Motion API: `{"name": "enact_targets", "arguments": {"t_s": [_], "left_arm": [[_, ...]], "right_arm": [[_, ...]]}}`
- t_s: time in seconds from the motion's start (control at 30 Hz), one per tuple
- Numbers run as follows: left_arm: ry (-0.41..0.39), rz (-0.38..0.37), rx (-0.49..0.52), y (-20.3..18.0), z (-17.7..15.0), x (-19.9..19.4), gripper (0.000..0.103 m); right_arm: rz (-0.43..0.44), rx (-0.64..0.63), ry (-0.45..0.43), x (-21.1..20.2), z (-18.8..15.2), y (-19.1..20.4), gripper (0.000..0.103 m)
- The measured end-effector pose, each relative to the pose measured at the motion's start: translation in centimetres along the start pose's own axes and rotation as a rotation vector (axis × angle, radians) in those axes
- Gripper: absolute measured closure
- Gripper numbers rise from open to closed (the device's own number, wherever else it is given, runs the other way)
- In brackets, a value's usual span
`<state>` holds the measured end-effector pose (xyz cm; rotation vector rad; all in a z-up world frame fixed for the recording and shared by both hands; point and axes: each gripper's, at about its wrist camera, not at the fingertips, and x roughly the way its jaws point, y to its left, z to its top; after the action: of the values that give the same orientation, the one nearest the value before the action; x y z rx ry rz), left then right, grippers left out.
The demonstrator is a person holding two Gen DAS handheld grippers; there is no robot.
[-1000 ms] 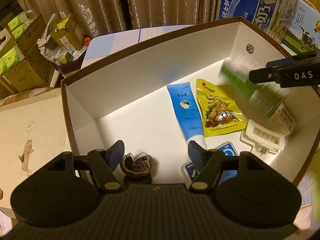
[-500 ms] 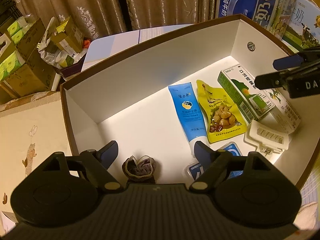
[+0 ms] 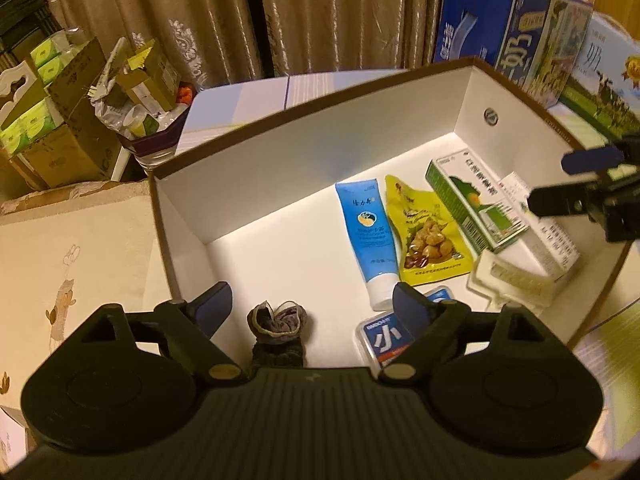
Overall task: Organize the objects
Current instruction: 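Lower both items into the box and open both tools, then withdraw both tools from the box toward the red candy and white towel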
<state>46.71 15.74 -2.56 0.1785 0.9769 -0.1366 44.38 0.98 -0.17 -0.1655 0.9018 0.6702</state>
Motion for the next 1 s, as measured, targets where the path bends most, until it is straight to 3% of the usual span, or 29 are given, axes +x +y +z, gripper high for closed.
{"name": "enact_targets", "arguments": {"t_s": [0.47, 1.0], "left_arm": [[-0.108, -0.013, -0.094, -1.1, -2.5, -7.8, 0.013], [-0.144, -0.028, -0.198, -3.4, -8.4, -14.8, 0.013]], "right_arm": [[0.054, 0.030, -0.082, -6.6, -3.5, 2.2, 0.030], [0.109, 0.031, -0.127, -13.5, -9.4, 5.0, 0.029]]}}
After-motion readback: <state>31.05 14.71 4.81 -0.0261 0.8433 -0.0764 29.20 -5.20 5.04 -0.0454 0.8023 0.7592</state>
